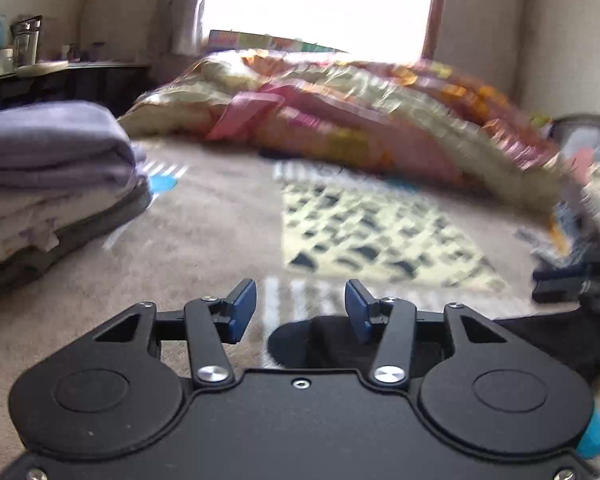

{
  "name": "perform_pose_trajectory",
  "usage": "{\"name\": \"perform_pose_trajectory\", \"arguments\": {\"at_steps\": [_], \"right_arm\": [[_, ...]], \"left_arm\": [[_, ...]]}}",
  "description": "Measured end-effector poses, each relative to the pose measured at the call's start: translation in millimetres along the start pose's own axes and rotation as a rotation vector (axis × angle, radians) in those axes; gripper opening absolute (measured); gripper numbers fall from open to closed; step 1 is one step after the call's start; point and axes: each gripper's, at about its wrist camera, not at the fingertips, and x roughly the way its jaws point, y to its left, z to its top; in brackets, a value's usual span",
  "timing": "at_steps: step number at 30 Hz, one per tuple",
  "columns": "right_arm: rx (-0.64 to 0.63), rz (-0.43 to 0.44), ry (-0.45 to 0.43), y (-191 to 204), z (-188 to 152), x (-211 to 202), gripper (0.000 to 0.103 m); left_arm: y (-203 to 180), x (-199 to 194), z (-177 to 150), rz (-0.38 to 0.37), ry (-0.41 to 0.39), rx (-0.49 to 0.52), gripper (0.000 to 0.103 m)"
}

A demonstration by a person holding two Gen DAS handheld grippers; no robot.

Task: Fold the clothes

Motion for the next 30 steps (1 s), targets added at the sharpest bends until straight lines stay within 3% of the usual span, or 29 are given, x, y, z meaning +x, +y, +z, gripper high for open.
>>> {"name": "perform_pose_trajectory", "arguments": {"at_steps": [4, 6, 9, 11, 14, 18, 23, 27, 30], "right_arm": [[-0.003, 0.063, 0.028, 25.9, -14.2, -7.0, 0.026], [0.001, 0.076, 0.059, 37.1, -25.9, 1.1, 0.026], [0.023, 0.043, 0.105, 39.9, -44.8, 25.8, 0.026], [0.104, 0.051, 0.069, 29.9, -50.3, 31.2, 0.025], [0.07, 0.014, 0.089, 36.4, -46.0, 30.6, 0.025], [0.05, -0.049, 0.077, 44.2, -37.7, 20.1, 0.027], [0.076, -0.083, 0.019, 38.3, -36.7, 8.5, 0.03], [0.175, -0.085, 0.084, 22.5, -51.5, 31.6, 0.033], [0.212, -0.085, 0.061, 18.2, -55.2, 34.5, 0.033]], "left_arm": [[-3.2, -8.5, -11.2, -0.216, 0.043, 0.046, 0.047], [-9.3, 3.1, -21.7, -0.247, 0.102, 0.078, 0.047], [-25.5, 31.9, -40.5, -0.062, 0.168, 0.237, 0.041], [-34.2, 37.8, -42.0, -0.03, 0.161, 0.302, 0.041], [-41.0, 41.7, -44.4, -0.002, 0.159, 0.37, 0.042], [-40.8, 33.9, -41.3, -0.009, 0.136, 0.376, 0.041], [-35.0, -0.8, -19.2, -0.115, 0.035, 0.258, 0.041], [-44.3, 37.1, -43.6, 0.022, 0.184, 0.362, 0.042], [-53.3, 49.0, -47.0, 0.072, 0.173, 0.409, 0.046]]}}
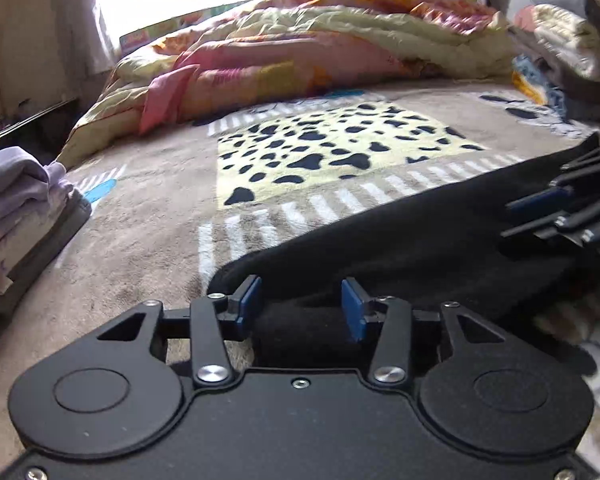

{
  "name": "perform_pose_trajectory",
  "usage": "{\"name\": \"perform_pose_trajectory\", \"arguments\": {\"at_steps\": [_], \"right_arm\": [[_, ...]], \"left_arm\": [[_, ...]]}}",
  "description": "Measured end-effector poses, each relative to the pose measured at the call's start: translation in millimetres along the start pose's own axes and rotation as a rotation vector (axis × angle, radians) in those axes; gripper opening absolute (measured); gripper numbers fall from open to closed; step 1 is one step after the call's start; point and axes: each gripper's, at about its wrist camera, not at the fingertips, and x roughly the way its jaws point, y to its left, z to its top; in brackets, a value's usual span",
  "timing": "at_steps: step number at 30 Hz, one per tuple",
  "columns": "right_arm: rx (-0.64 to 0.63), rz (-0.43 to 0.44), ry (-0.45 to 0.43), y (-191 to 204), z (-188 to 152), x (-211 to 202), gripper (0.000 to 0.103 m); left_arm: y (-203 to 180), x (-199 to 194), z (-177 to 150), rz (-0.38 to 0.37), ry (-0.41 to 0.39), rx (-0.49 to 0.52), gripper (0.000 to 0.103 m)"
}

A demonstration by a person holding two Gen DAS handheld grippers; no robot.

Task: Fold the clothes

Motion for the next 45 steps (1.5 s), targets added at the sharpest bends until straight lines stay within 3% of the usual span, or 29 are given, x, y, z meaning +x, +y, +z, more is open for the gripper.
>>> {"name": "perform_pose_trajectory", "arguments": {"at_steps": [3, 5, 6, 9, 12, 16, 19, 23, 27, 32, 38, 41, 45], "right_arm": [[-0.087, -0.06, 0.031, 12.5, 7.3, -6.1, 0.034], [-0.176, -0.141, 0.007, 23.1, 6.3, -26.4, 0.039], [-0.147, -0.146, -0.02, 18.8, 3.0, -40.6, 0.042], [0.097, -0.163, -0.101, -17.6, -14.4, -87.4, 0.046], [0.347, -0.254, -0.209, -62.1, -47.6, -139.9, 0.049], [0.674, -0.365, -0.313, -116.5, -98.3, -190.1, 0.055], [0.778, -0.371, -0.325, -140.1, -117.0, -197.0, 0.054], [0.739, -0.309, -0.314, -150.7, -105.4, -180.7, 0.053], [0.736, -0.306, -0.217, -161.5, -98.6, -152.6, 0.038], [0.697, -0.321, -0.187, -157.5, -96.4, -143.8, 0.036], [0.651, -0.338, -0.177, -159.1, -92.8, -145.8, 0.013], [0.604, -0.336, -0.178, -157.4, -85.9, -150.3, 0.011], [0.535, -0.333, -0.213, -146.7, -72.3, -167.1, 0.01]], "left_arm": [[-5.4, 4.7, 2.0, 0.035, 0.006, 0.022, 0.047], [-2.9, 2.5, 2.9, 0.029, 0.003, 0.01, 0.048], [-0.9, 0.7, 3.1, 0.023, -0.002, 0.0, 0.048], [4.7, -9.9, 8.2, 0.018, -0.033, -0.043, 0.048], [8.1, -27.9, 16.9, 0.024, -0.1, -0.134, 0.049], [-3.5, -42.1, 28.2, -0.078, -0.148, -0.178, 0.049], [-22.8, -37.6, 28.6, -0.174, -0.126, -0.18, 0.049], [-54.8, -29.0, 28.1, -0.33, -0.109, -0.162, 0.049], [-109.5, -39.1, 35.6, -0.482, -0.165, 0.043, 0.049], [-167.4, -43.2, 30.7, -0.436, -0.174, 0.35, 0.047], [-197.6, -32.2, 20.9, -0.343, -0.11, 0.547, 0.021], [-190.0, -35.2, 22.2, -0.358, -0.119, 0.521, 0.009], [-179.0, -43.3, 22.4, -0.36, -0.138, 0.532, 0.006]]}}
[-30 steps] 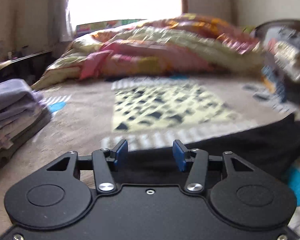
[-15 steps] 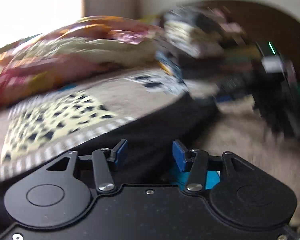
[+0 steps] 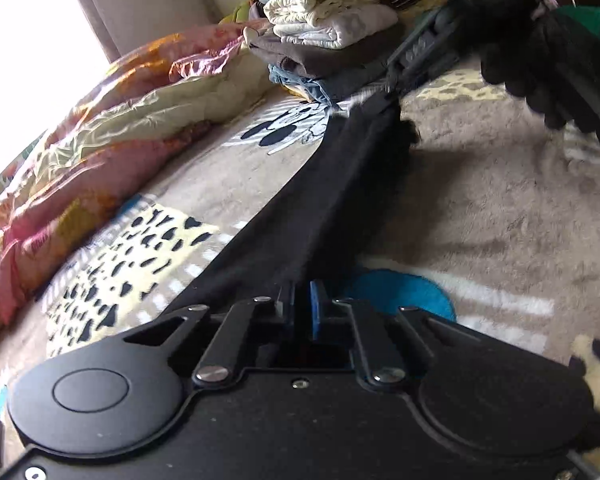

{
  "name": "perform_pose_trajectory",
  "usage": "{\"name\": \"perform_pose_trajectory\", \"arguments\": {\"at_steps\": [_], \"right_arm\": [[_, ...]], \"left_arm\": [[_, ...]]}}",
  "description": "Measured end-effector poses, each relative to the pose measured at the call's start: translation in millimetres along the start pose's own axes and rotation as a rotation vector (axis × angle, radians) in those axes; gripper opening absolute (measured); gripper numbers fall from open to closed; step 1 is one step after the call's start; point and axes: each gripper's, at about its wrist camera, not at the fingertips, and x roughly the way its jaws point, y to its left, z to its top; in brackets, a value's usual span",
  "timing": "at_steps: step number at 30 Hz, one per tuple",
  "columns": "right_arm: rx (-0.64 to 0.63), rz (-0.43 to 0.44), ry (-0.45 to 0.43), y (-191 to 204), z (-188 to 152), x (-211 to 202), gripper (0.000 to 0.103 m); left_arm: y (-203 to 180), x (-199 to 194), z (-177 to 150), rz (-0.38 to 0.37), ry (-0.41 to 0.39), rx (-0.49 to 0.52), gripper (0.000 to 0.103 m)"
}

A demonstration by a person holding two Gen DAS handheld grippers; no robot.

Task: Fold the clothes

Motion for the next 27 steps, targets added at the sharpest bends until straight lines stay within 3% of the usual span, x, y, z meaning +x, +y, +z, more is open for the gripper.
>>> {"name": "perform_pose_trajectory", "arguments": {"at_steps": [2, 6, 8, 9, 13, 15, 18, 20, 21, 22, 23, 25, 27], "right_arm": [[-0.031, -0.011, 0.007, 3.6, 0.2, -2.5, 0.009], [-0.04, -0.074, 0.145, -7.0, -18.6, 21.9, 0.012], [-0.067, -0.088, 0.139, -6.2, -17.6, 18.7, 0.018], [-0.086, -0.102, 0.135, -3.9, -15.6, 15.0, 0.025], [-0.163, -0.153, 0.022, 9.1, -6.1, -12.8, 0.028], [-0.228, -0.124, -0.031, 25.3, -4.0, -19.5, 0.028], [-0.339, -0.046, -0.013, 57.4, -11.1, -6.1, 0.027], [-0.365, 0.008, 0.029, 71.7, -20.9, 8.5, 0.026], [-0.389, 0.002, 0.056, 75.3, -27.3, 17.4, 0.026], [-0.412, -0.019, 0.102, 75.3, -34.3, 29.5, 0.031], [-0.404, -0.031, 0.137, 67.7, -39.7, 40.3, 0.032], [-0.34, 0.013, 0.114, 47.9, -38.0, 42.1, 0.033], [-0.344, -0.013, 0.106, 47.7, -29.4, 33.5, 0.033]], "left_arm": [[-2.2, 10.0, -8.0, -0.017, 0.023, -0.006, 0.006], [-4.4, 12.1, -8.2, -0.011, 0.018, 0.002, 0.006], [-2.7, 8.3, -9.2, -0.041, 0.023, -0.002, 0.007], [-0.5, 5.9, -9.3, -0.051, 0.022, -0.012, 0.01], [26.0, -10.9, -6.8, -0.087, -0.08, -0.207, 0.01], [36.1, -13.4, -4.4, -0.099, -0.135, -0.314, 0.01], [36.9, 3.2, 2.9, -0.071, -0.122, -0.433, 0.01], [27.1, 20.0, 8.9, -0.066, -0.072, -0.408, 0.013], [19.6, 32.6, 10.9, -0.051, -0.006, -0.383, 0.025], [11.2, 43.5, 11.0, -0.036, 0.045, -0.345, 0.026], [4.2, 47.3, 10.9, -0.008, 0.03, -0.31, 0.026], [5.3, 50.9, 16.0, -0.006, 0.043, -0.313, 0.027], [9.0, 48.7, 17.5, -0.017, 0.033, -0.312, 0.027]]}}
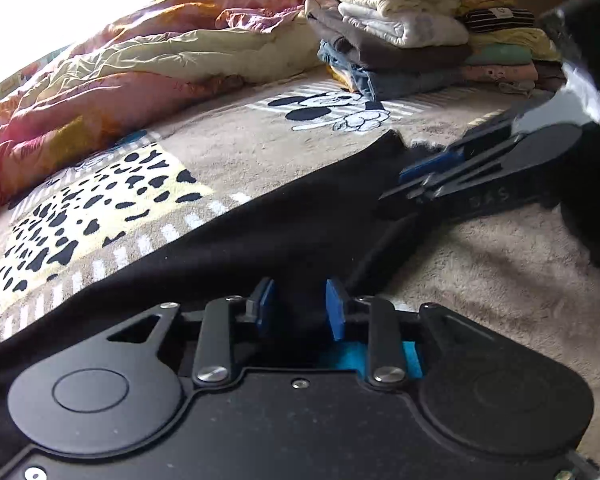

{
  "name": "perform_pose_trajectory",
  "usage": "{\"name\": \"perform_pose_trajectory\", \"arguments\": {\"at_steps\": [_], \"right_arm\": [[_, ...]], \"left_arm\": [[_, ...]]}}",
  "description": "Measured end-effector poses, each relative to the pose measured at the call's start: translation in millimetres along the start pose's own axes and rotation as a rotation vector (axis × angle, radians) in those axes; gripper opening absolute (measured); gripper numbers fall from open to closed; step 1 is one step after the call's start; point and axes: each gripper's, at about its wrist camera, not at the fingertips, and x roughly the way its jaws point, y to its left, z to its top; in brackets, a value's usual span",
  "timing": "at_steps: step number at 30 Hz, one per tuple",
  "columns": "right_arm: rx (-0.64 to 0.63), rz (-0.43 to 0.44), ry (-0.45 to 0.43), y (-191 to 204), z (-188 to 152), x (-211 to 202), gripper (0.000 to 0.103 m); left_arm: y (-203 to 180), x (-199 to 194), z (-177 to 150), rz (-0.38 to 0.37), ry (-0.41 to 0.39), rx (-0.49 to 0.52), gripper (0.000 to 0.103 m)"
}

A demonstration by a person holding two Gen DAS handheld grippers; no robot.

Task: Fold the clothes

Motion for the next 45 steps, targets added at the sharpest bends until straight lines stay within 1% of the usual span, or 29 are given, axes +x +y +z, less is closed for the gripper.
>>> {"name": "perform_pose_trajectory", "arguments": {"at_steps": [1, 2, 3, 4, 5, 7, 9, 10, 12, 13, 16, 19, 21, 23, 25, 26, 28, 29, 33, 36, 40, 41, 44, 45], "right_arm": [[-0.006, -0.026, -0.008, 0.0, 3.8, -6.5, 0.036], [0.015, -0.043, -0.024, -3.4, 6.1, -14.7, 0.037], [0.112, -0.038, -0.063, -16.4, 4.2, -27.9, 0.04], [0.212, -0.032, -0.093, -29.0, 1.1, -39.7, 0.047], [0.321, -0.027, -0.096, -40.2, -5.2, -47.5, 0.049], [0.544, -0.007, -0.098, -61.7, -18.9, -61.1, 0.056], [0.796, 0.07, -0.066, -76.4, -40.2, -62.0, 0.061], [0.907, 0.109, -0.051, -81.8, -49.8, -61.7, 0.062], [1.034, 0.175, -0.031, -80.9, -61.6, -56.9, 0.063], [1.07, 0.19, -0.022, -79.0, -62.8, -53.4, 0.063], [1.171, 0.176, -0.018, -79.8, -59.7, -43.6, 0.065], [1.223, 0.148, -0.031, -76.3, -55.0, -34.0, 0.065], [1.227, 0.127, -0.042, -72.7, -50.8, -27.6, 0.065], [1.216, 0.107, -0.062, -68.3, -47.4, -21.9, 0.062], [1.216, 0.084, -0.088, -64.3, -52.4, -15.4, 0.046], [1.222, 0.076, -0.104, -63.0, -56.0, -13.2, 0.041], [1.224, 0.074, -0.133, -62.5, -63.4, -8.7, 0.017], [1.222, 0.078, -0.147, -62.8, -67.2, -6.4, 0.015], [1.179, 0.107, -0.199, -63.9, -71.1, -13.5, 0.014], [1.159, 0.136, -0.253, -75.5, -68.7, -31.1, 0.014], [1.106, 0.125, -0.281, -94.7, -68.3, -54.0, 0.014], [1.094, 0.119, -0.282, -98.9, -69.7, -58.7, 0.014], [1.071, 0.095, -0.25, -105.8, -80.7, -63.7, 0.014], [1.099, 0.093, -0.225, -104.9, -88.3, -61.6, 0.016]], "left_arm": [[2.6, -2.2, 0.0, -0.005, -0.01, -0.005, 0.03], [6.2, -6.2, 0.6, 0.001, -0.022, -0.026, 0.035], [10.9, -12.0, -0.1, 0.014, -0.052, -0.063, 0.045], [15.8, -18.1, -1.3, 0.019, -0.091, -0.103, 0.046], [21.5, -23.0, -1.7, 0.016, -0.118, -0.149, 0.046], [29.3, -31.2, -3.7, 0.023, -0.152, -0.211, 0.052], [34.5, -38.0, -6.4, 0.036, -0.169, -0.251, 0.052], [35.6, -40.2, -7.3, 0.039, -0.167, -0.259, 0.052], [36.1, -45.6, -10.2, 0.048, -0.174, -0.269, 0.052], [35.8, -48.4, -11.6, 0.05, -0.177, -0.271, 0.052], [35.5, -53.1, -17.1, 0.045, -0.175, -0.267, 0.052], [36.8, -55.5, -21.7, 0.052, -0.171, -0.261, 0.052], [38.6, -56.8, -24.2, 0.057, -0.171, -0.26, 0.052], [43.4, -60.6, -25.9, 0.066, -0.184, -0.274, 0.052], [50.2, -66.0, -27.8, 0.08, -0.197, -0.291, 0.052], [54.8, -68.7, -29.8, 0.088, -0.199, -0.304, 0.052], [64.9, -72.8, -35.3, 0.106, -0.195, -0.339, 0.052], [69.9, -74.4, -38.9, 0.118, -0.189, -0.359, 0.052], [83.2, -78.7, -50.0, 0.139, -0.16, -0.428, 0.052], [76.8, -77.9, -48.8, 0.121, -0.146, -0.418, 0.052], [53.9, -68.5, -37.2, 0.09, -0.159, -0.369, 0.052], [46.9, -64.6, -32.6, 0.081, -0.162, -0.356, 0.052], [30.7, -51.2, -19.4, 0.053, -0.167, -0.33, 0.052], [25.6, -45.5, -15.0, 0.048, -0.163, -0.321, 0.052]]}}
